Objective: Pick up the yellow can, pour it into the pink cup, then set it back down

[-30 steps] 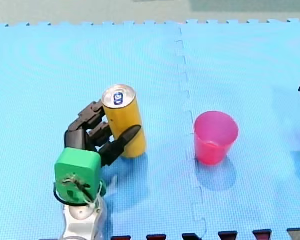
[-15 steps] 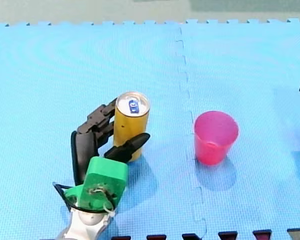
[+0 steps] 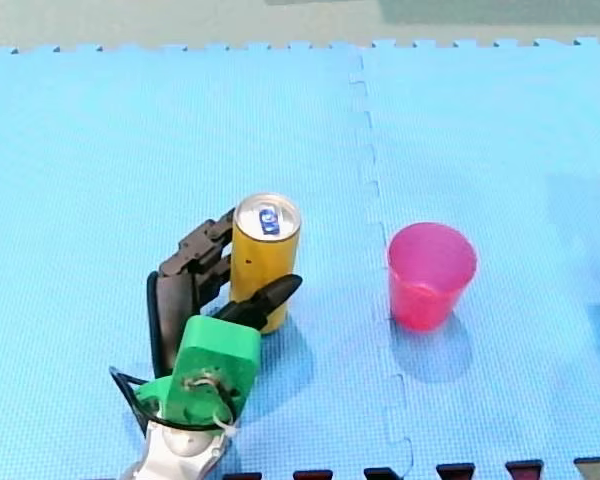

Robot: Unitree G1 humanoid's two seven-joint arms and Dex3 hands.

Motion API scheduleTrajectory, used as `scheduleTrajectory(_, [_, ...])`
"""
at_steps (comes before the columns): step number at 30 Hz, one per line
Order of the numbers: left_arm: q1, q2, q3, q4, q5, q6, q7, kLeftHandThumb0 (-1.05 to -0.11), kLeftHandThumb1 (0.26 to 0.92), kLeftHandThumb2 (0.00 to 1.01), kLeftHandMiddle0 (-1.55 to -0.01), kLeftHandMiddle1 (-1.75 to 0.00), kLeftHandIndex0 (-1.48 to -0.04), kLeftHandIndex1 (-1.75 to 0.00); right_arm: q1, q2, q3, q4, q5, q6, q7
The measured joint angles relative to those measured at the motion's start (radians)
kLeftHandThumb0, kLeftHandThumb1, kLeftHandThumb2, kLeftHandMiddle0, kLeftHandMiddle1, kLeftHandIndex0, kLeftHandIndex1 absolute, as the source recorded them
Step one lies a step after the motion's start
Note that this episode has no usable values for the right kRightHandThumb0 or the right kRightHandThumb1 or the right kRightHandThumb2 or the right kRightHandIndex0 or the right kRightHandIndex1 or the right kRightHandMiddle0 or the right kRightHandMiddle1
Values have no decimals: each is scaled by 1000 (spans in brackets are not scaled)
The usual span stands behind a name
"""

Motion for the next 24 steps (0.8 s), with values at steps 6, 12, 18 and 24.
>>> scheduleTrajectory(6, [3,-18,53,13,-100,-10,-131,-356,847,2,-1305,-5,-1156,0,0,-1,-5,0,5,-1,4])
scheduleTrajectory(12, [3,-22,97,19,-160,-17,-232,-357,849,1,-1304,-4,-1142,0,0,-3,-3,-2,3,-4,2])
scheduleTrajectory(18, [5,-17,117,22,-176,-19,-262,-358,850,1,-1305,-4,-1143,-1,0,-3,0,-2,1,-6,-2])
scheduleTrajectory(24, [14,-3,92,23,-117,-19,-196,-361,852,1,-1308,-5,-1144,-1,0,-4,3,-3,0,-6,-5])
